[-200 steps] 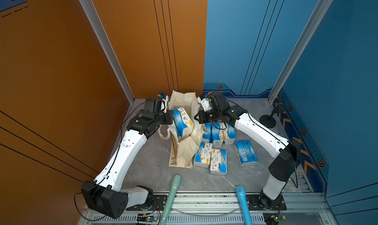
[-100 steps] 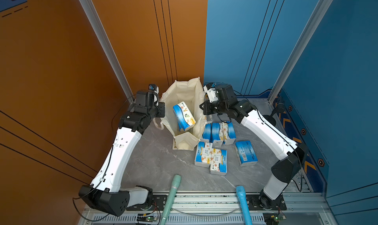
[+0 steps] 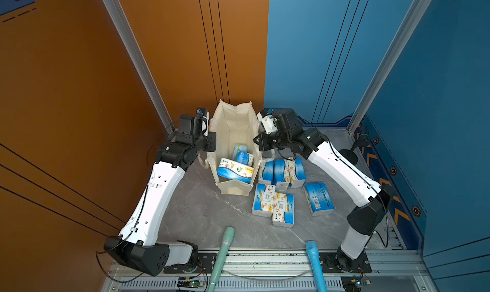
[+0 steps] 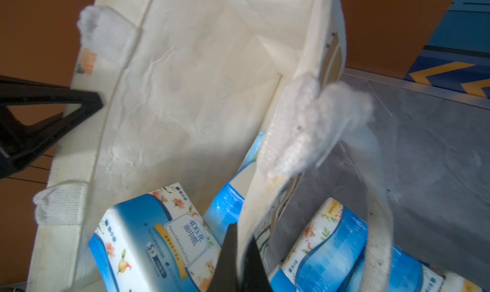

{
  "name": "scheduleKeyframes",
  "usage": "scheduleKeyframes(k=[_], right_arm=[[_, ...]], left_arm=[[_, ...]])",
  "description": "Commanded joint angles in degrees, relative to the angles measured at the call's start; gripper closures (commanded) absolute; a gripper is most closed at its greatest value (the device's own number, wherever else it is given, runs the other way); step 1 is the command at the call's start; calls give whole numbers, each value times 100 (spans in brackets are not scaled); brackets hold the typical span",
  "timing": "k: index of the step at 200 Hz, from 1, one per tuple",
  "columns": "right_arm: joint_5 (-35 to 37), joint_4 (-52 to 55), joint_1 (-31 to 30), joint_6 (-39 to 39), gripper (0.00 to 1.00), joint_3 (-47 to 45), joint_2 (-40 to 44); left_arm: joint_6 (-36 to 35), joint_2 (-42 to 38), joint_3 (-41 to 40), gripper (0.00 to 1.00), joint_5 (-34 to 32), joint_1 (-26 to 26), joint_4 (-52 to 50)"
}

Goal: Put tissues into the canvas bag
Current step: Adjust the canvas bag at the center of the board.

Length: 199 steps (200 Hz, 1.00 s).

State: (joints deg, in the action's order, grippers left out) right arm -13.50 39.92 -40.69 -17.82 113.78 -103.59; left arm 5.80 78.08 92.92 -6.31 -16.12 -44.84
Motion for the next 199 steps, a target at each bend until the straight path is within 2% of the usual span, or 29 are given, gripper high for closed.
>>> scheduleKeyframes(k=[1, 38, 61, 109, 169, 199], right_arm=[[-583, 40, -203, 108, 100, 404, -182], [-1099, 216, -349, 131, 100, 672, -423], [-808, 276, -143, 82, 100, 486, -243], [-575, 281, 388, -15, 98, -275, 198], [-672, 268, 492, -73, 94, -429, -147], [-647, 262, 471, -50, 88, -372, -295]], left_arm=[[-29, 112, 363, 100, 351, -192, 163], [-22, 191, 428, 100, 634, -453, 109], [-116, 54, 452, 100, 274, -374, -63], [-155, -127, 451, 100, 368, -71, -488], [-121, 221, -175, 100, 733, -5, -118], [-127, 312, -219, 100, 744, 4, 7]])
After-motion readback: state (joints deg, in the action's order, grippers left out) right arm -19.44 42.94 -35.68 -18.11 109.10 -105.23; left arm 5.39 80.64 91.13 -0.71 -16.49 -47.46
